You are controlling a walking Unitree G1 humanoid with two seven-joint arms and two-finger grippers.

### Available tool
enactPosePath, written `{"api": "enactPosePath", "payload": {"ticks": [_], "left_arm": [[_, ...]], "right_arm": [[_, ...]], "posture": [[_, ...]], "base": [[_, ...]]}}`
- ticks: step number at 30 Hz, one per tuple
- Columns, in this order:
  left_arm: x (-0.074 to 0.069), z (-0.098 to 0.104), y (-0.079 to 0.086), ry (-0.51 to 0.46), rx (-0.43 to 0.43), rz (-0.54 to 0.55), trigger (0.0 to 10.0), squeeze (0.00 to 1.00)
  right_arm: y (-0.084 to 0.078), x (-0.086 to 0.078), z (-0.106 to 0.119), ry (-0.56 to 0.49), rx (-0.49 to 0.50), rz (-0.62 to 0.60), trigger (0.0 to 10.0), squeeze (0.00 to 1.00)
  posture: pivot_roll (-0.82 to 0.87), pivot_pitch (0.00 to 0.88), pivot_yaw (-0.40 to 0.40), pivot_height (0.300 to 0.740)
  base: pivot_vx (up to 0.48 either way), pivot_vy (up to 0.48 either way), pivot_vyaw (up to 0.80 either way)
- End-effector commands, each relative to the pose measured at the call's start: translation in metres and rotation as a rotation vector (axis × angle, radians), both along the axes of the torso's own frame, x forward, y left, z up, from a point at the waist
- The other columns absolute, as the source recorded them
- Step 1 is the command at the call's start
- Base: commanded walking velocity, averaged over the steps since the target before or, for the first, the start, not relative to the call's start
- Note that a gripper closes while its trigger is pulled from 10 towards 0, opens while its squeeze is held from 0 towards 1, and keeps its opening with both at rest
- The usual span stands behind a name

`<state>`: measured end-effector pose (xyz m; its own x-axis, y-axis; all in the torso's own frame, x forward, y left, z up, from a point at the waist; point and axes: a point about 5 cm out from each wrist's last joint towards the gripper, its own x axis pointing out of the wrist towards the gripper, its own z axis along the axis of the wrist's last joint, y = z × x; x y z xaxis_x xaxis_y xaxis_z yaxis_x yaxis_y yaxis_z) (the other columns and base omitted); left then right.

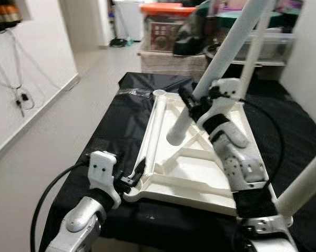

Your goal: Building children table

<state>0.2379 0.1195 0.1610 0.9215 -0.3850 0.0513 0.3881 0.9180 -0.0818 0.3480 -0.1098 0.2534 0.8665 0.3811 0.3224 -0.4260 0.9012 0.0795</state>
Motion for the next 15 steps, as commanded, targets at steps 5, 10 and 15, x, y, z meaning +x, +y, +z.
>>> {"api": "enactPosePath", "payload": {"ticks": [5, 10, 15], "left_arm": [[0.002, 0.004, -0.001, -0.031, 0.022, 0.058, 10.0, 0.0], [0.003, 0.004, -0.002, -0.031, 0.033, 0.067, 10.0, 0.0], [0.002, 0.0, -0.003, -0.013, 0.047, 0.092, 10.0, 0.0]], "right_arm": [[-0.001, -0.008, -0.001, -0.04, -0.046, -0.05, 10.0, 0.0], [-0.002, -0.008, -0.004, -0.032, -0.047, -0.055, 10.0, 0.0], [0.0, -0.01, -0.007, -0.013, -0.007, -0.033, 10.0, 0.0]], "posture": [[0.06, 0.0, -0.035, 0.74], [0.06, 0.0, -0.035, 0.74], [0.06, 0.0, -0.036, 0.74]], "base": [[0.0, 0.0, 0.8], [0.0, 0.0, 0.8], [0.0, 0.0, 0.43]]}}
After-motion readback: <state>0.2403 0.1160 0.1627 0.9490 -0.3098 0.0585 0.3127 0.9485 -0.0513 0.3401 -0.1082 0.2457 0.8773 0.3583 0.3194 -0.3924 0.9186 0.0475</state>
